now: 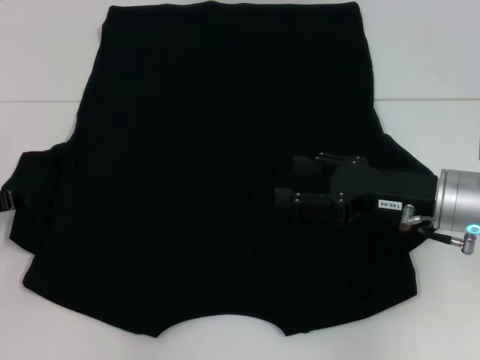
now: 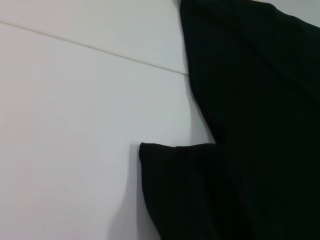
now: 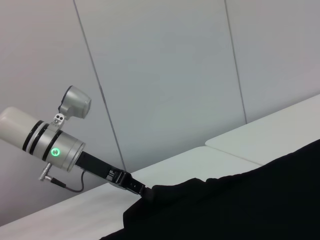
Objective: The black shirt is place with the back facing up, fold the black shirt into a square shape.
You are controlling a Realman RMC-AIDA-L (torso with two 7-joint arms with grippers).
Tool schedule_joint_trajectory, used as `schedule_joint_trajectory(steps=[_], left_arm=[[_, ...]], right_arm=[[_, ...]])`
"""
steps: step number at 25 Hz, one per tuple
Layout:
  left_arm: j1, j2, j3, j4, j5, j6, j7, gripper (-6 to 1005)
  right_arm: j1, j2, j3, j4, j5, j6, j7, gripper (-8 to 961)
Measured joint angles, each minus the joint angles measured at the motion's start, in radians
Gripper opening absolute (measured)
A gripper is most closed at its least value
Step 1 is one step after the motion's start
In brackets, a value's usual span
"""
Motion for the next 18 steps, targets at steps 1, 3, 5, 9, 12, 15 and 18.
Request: schedule_joint_trajectory(steps=[1,3,5,9,12,15,18], left_arm=[[0.000,0.000,0.000,0.000,0.000,0.000,0.000,292],[0.000,0.000,0.000,0.000,0.000,-0.001,0.002,205],[0.000,0.000,0.000,0.000,0.000,-0.001,0.006,114],[0.001,0.000,-0.002,0.000,0.000,-0.001,0.008,13],[0.004,0.002,-0.009,0.005,0.000,-0.009,0.009,-1],[0.009,0.003,-0.019,0.010,0.000,-0.017,0.010,-1],[0.010,0.007,-0.049,0.018,0.000,-0.019,0.020,-1]], right_arm=[[0.000,0.000,0.001,0.000,0.000,0.000,0.000,832],[0.000,0.000,0.002,0.000,0.000,0.000,0.000,832],[0.000,0.000,0.002,0.000,0.000,0.000,0.000,833],[0.000,0.000,0.009,0.000,0.000,0.000,-0.002,833],[0.000,0.000,0.011,0.000,0.001,0.000,-0.002,833],[0.002,0.001,0.011,0.003,0.008,0.000,-0.003,833],[0.005,0.002,0.011,0.013,0.022,0.000,-0.008,833]])
